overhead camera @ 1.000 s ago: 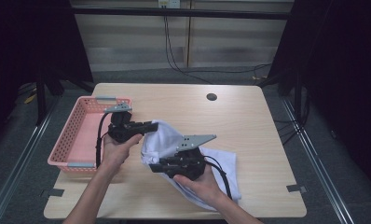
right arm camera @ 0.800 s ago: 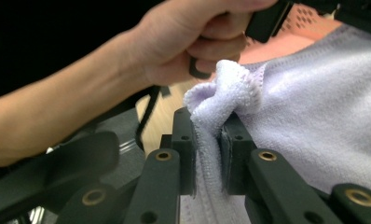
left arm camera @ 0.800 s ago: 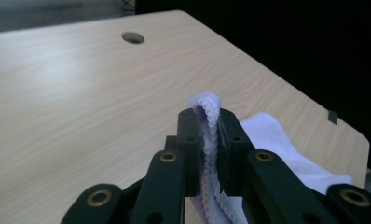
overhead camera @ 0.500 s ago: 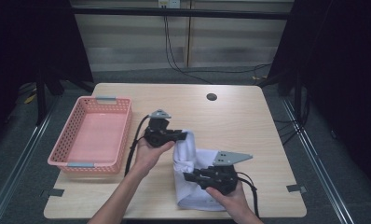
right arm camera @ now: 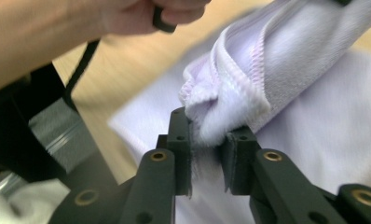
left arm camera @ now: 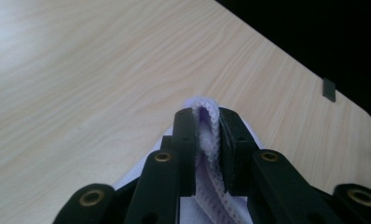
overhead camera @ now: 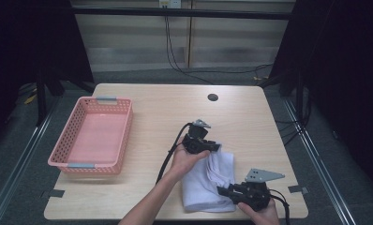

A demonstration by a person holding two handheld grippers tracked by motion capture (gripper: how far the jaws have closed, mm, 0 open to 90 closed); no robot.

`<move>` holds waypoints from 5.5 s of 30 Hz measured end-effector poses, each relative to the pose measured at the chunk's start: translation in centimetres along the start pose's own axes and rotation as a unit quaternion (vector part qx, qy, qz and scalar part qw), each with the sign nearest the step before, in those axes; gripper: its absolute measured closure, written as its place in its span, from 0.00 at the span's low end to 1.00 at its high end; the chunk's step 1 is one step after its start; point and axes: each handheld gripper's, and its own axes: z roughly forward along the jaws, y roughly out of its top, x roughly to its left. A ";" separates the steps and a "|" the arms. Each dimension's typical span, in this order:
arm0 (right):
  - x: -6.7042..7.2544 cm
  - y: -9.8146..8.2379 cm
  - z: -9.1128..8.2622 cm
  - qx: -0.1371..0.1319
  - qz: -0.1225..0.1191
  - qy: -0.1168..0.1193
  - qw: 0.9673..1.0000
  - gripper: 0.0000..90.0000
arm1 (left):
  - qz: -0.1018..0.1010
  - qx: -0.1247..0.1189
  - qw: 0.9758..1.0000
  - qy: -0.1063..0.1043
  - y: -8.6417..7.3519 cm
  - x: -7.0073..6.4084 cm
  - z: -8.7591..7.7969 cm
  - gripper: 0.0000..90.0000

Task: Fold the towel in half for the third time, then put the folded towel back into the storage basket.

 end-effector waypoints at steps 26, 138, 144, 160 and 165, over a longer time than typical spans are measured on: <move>-7.2 8.6 2.2 0.002 -0.012 -0.119 0.993 0.31 | 0.042 -0.005 0.999 -0.014 -5.6 -1.5 -7.5 0.59; -9.6 14.3 4.9 0.052 -0.008 0.019 0.998 0.78 | 0.051 -0.049 0.997 -0.008 -7.8 -1.4 -16.2 0.83; -9.1 16.4 6.2 0.051 -0.026 0.024 0.998 0.79 | 0.052 -0.058 0.997 0.002 -7.4 -0.5 -17.8 0.83; -8.1 19.8 9.3 0.048 -0.036 0.044 0.997 0.79 | 0.028 -0.083 0.996 0.019 -7.9 1.6 -20.6 0.83; -7.0 21.7 10.2 0.048 -0.048 0.046 0.997 0.79 | 0.020 -0.097 0.995 0.028 -7.9 2.4 -22.2 0.83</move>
